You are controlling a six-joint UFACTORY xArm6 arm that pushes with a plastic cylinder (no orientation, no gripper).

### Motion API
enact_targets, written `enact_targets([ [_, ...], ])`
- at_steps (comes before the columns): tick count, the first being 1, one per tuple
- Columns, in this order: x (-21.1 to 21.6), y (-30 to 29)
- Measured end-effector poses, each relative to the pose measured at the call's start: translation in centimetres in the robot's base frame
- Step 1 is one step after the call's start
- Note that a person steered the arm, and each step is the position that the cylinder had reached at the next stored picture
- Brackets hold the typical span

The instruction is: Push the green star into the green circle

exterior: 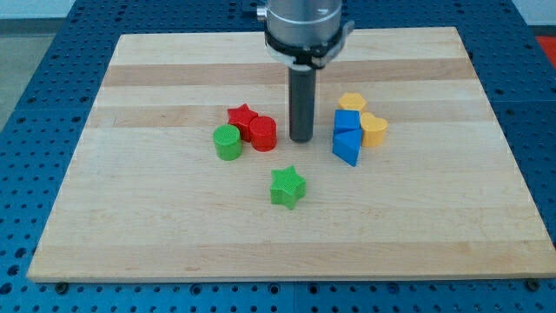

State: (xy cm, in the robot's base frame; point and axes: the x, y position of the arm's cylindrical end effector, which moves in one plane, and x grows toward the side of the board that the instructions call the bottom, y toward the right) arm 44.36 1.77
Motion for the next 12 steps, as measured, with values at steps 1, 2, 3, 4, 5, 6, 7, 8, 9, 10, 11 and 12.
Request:
enact_targets([
  [1, 4.1, 0.2],
  [2, 6.2, 2.5],
  [3, 7.1, 4.0],
  [4, 10.4, 3.0],
  [5, 10.7, 1.4],
  [6, 9.7, 0.1],
  [7, 7.8, -0.8],
  [8, 6.7, -2.0],
  [9, 6.7, -3.3],
  [10, 7.5, -5.1],
  [11, 7.6, -6.9],
  [12, 7.6, -8.0],
])
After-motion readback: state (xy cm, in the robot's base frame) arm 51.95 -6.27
